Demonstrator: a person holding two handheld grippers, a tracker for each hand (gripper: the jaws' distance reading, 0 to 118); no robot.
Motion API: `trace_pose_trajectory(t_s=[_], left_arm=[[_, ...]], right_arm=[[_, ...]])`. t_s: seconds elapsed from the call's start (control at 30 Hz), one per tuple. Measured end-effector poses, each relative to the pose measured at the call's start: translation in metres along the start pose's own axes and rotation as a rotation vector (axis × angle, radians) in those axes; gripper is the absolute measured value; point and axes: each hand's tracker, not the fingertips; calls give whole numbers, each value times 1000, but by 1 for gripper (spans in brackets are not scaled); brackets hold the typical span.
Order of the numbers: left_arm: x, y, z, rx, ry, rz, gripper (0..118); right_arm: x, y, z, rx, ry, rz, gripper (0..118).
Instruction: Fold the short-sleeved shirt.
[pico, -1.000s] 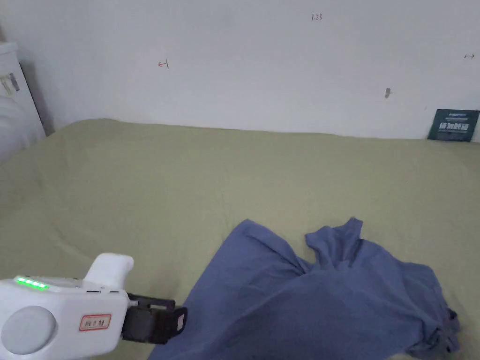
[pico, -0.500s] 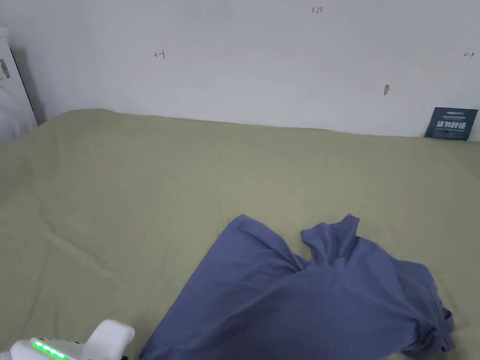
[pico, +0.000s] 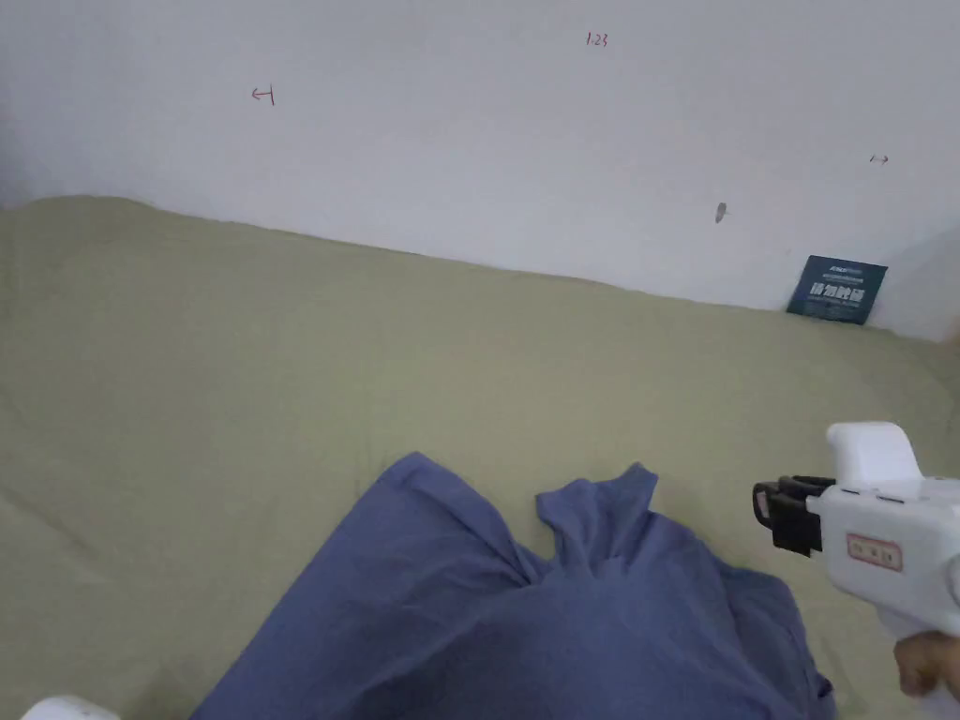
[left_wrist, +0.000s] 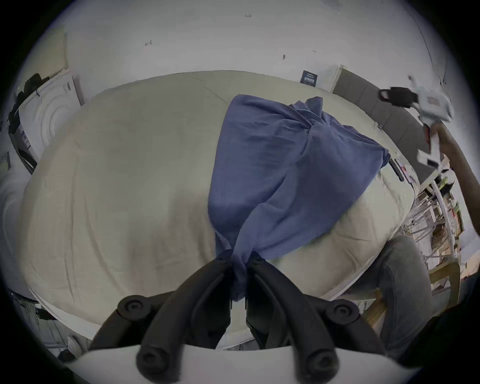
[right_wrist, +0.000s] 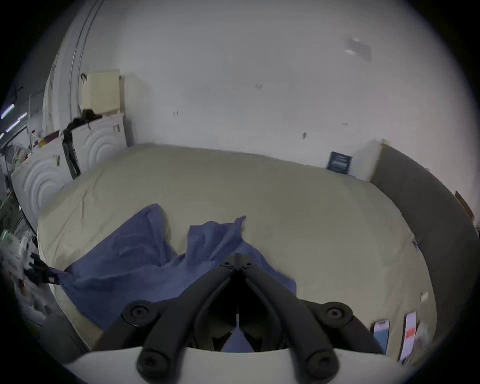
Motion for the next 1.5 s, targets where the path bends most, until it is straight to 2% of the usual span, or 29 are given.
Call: trace_pose_trajectory(t_s=[0.07, 0.1, 0.13, 0.17, 0.2, 0.27, 0.3, 0.4, 0.43, 0.47, 0.5, 0.53, 0.6, 0.63, 0.7, 0.73, 0.83, 0.87, 1.03, 1.13, 1.23, 1.37, 1.5], left_arm=[[2, -1, -2, -5, 1, 9, 10], [2, -2, -4, -10, 2, 17, 10], [2, -2, -5, -14, -3, 26, 10], [5, 0, -5, -22, -9, 35, 10], [5, -1, -7, -26, -7, 39, 10], [4, -2, -10, -37, -14, 58, 10], [3, 0, -10, -44, -18, 73, 10], [3, -1, -11, -52, -28, 89, 10], [1, 1, -11, -52, -31, 94, 10], [1, 1, -12, -52, -36, 101, 10], [1, 2, -13, -53, -38, 105, 10], [2, 2, -14, -52, -38, 111, 10], [-1, 4, -14, -47, -44, 129, 10], [1, 4, -13, -42, -43, 132, 10], [2, 7, -8, -29, -42, 134, 10], [3, 9, -5, -17, -40, 136, 10], [3, 16, 13, 59, -39, 138, 10], [4, 21, 21, 86, -38, 141, 10], [4, 51, 60, 236, -24, 112, 10], [2, 83, 81, 305, -27, 100, 10], [0, 123, 100, 397, -4, 54, 10], [-3, 187, 122, 488, -3, 12, 10], [-3, 256, 134, 544, 62, 0, 9]], right_arm=[[8, 23, -45, -89, 90, 24, 6], [15, 32, -70, -152, 147, 27, 34], [20, 37, -95, -244, 193, 40, 76], [22, 35, -118, -344, 195, 55, 110], [24, 31, -132, -387, 164, 55, 115], [27, 26, -169, -401, 112, 126, 105], [27, 22, -181, -429, 111, 152, 103], [27, 11, -210, -511, 177, 144, 103], [27, 6, -218, -538, 176, 138, 100], [30, 5, -223, -565, 209, 188, 92], [30, 4, -226, -560, 202, 194, 63], [31, 4, -225, -559, 202, 192, 41], [25, 6, -214, -496, 219, 195, 4], [23, 8, -207, -456, 235, 197, 4], [16, 12, -188, -369, 206, 237, 4], [17, 20, -168, -340, 189, 207, 4], [15, 33, -122, -206, 193, 207, 3], [13, 43, -102, -168, 150, 167, 3], [21, 79, -33, -26, 108, 165, 3], [31, 102, 10, 85, 101, 110, 3], [39, 124, 50, 225, 51, 79, 3], [53, 153, 86, 329, -5, 58, 3], [62, 186, 111, 385, -69, 63, 3]])
